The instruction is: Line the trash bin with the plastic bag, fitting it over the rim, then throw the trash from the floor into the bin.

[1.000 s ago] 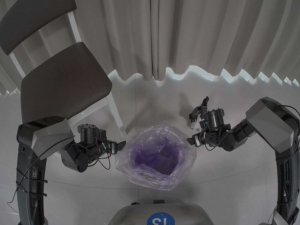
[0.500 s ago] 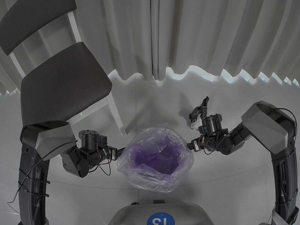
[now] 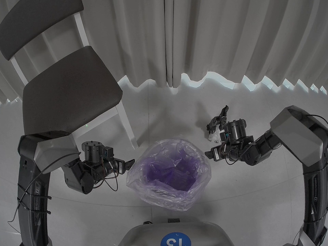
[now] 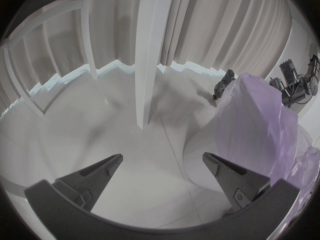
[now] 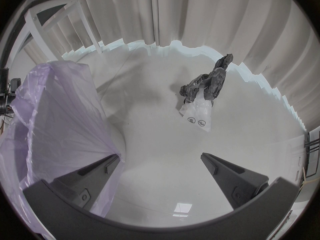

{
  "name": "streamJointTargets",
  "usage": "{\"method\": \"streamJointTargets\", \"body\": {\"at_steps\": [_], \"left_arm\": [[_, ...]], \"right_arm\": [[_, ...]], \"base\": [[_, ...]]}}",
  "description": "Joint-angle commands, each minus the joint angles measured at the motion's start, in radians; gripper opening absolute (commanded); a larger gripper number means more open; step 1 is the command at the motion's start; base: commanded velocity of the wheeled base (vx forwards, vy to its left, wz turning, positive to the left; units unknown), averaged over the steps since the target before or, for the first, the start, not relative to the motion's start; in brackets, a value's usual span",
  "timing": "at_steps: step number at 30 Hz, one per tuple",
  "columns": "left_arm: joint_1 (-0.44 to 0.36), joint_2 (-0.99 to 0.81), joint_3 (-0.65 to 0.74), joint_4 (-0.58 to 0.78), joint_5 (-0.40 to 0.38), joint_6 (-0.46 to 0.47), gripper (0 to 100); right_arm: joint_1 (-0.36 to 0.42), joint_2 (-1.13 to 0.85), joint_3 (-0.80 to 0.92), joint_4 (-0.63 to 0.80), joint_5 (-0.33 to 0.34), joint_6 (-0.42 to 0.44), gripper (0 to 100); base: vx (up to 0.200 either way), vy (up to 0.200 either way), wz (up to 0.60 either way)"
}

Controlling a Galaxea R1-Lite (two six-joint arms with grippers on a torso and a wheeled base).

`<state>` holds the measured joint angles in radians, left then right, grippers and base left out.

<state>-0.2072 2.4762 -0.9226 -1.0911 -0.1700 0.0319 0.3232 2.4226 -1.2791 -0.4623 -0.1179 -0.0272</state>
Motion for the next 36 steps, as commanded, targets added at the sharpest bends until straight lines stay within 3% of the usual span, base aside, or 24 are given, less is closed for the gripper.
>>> {"method": "streamJointTargets", "body": {"at_steps": [1,10,13,18,26,36], "left_arm": [[0.015,-0.118,0.071,-0.001,0.000,-0.004,100],[0.048,-0.191,0.211,-0.104,-0.002,-0.006,100],[0.063,-0.204,0.261,-0.181,0.000,-0.006,100],[0.058,-0.210,0.439,-0.480,-0.002,-0.070,100],[0.048,-0.269,0.518,-0.480,-0.005,-0.081,100],[0.042,-0.278,0.522,-0.480,-0.008,-0.079,100]], "right_arm": [[-0.007,-0.158,0.089,0.002,0.001,0.000,100],[0.022,-0.376,0.227,0.004,0.003,-0.007,100],[0.083,-0.433,0.265,0.002,0.003,-0.007,100],[0.231,-0.476,0.339,0.002,0.001,-0.007,100],[0.425,-0.438,0.393,0.004,0.003,-0.017,100],[0.494,-0.315,0.406,-0.012,0.006,-0.071,100]], "base": [[0.000,0.000,0.00],[0.000,0.000,0.00],[0.000,0.000,0.00],[0.000,0.000,0.00],[0.000,0.000,0.00],[0.000,0.000,0.00]]}}
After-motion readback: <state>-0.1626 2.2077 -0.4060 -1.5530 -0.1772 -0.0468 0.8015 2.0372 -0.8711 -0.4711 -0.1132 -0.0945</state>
